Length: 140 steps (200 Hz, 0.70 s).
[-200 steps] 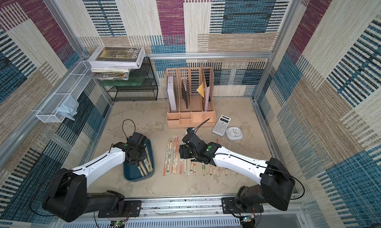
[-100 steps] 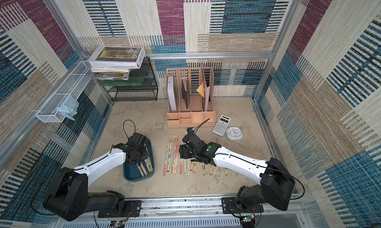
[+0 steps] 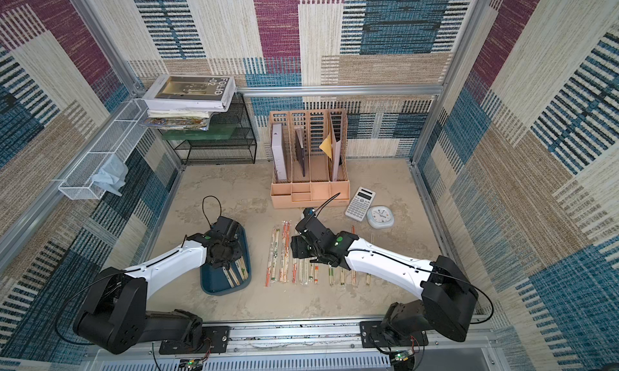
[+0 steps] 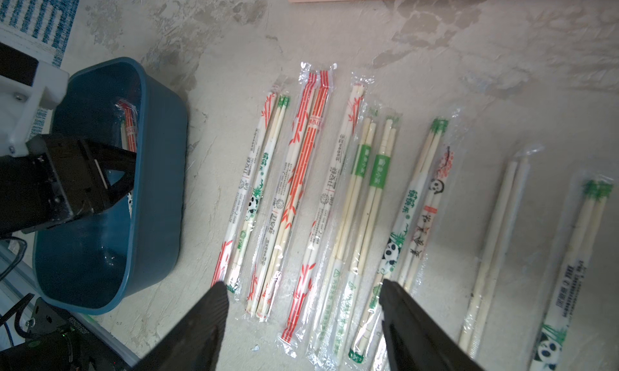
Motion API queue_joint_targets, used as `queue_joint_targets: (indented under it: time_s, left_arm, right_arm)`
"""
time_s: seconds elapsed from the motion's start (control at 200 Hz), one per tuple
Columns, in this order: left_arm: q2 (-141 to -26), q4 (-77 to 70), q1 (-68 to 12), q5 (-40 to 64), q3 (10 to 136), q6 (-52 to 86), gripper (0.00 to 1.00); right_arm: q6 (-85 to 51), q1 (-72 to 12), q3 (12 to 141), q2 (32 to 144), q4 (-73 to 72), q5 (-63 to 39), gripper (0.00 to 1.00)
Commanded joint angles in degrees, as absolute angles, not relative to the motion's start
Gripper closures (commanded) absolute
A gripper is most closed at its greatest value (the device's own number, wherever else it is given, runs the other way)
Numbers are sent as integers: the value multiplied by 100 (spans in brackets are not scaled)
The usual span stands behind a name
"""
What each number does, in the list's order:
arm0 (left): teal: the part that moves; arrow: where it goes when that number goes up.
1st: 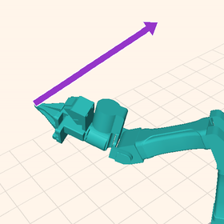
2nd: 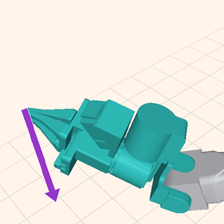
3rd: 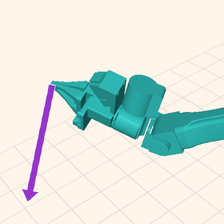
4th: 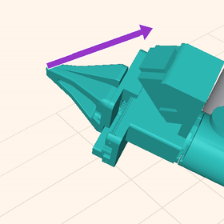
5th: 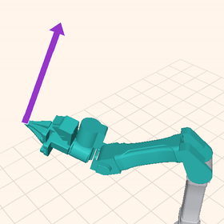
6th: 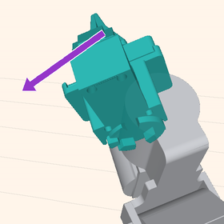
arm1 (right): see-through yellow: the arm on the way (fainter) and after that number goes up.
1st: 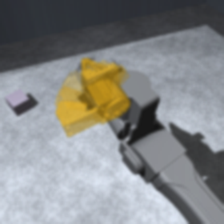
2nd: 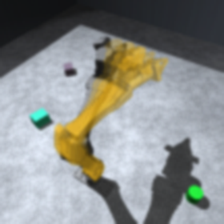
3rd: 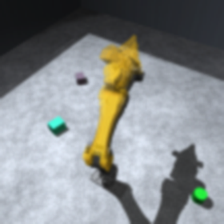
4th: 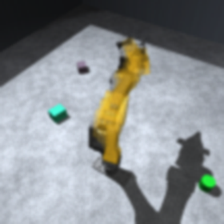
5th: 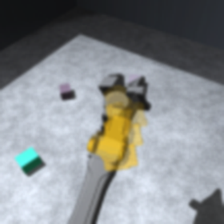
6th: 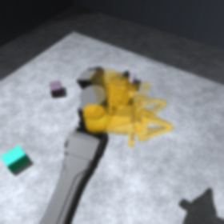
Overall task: Take the paired disposable chopsticks out of the storage box
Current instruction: Pick up the paired disposable chopsticks from the storage box.
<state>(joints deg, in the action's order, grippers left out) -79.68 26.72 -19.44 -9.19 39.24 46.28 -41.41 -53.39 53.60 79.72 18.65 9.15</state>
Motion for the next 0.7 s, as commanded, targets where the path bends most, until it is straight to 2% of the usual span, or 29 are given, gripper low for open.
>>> queue_joint_targets:
  time_s: [0.0, 0.13, 0.235, 0.451, 0.696]
  left_arm:
    - [-8063, 2499, -1940, -880, 3896, 4600, 68]
    - [-8121, 2450, -1938, -870, 3867, 4609, 74]
    - [-8109, 2487, -1942, -879, 3874, 4614, 84]
    - [-7763, 2769, -1942, -974, 3974, 4572, 90]
    - [-7283, 3134, -1942, -1230, 4108, 4471, 93]
  right_arm:
    - [-4099, -5329, 5418, 7970, 1911, 957, 25]
    - [-4092, -5333, 5432, 7978, 1925, 967, 25]
    - [-4096, -5332, 5415, 7980, 1925, 960, 25]
    - [-4115, -5335, 5388, 7980, 1916, 961, 25]
    - [-4117, -5342, 5386, 7990, 1890, 947, 25]
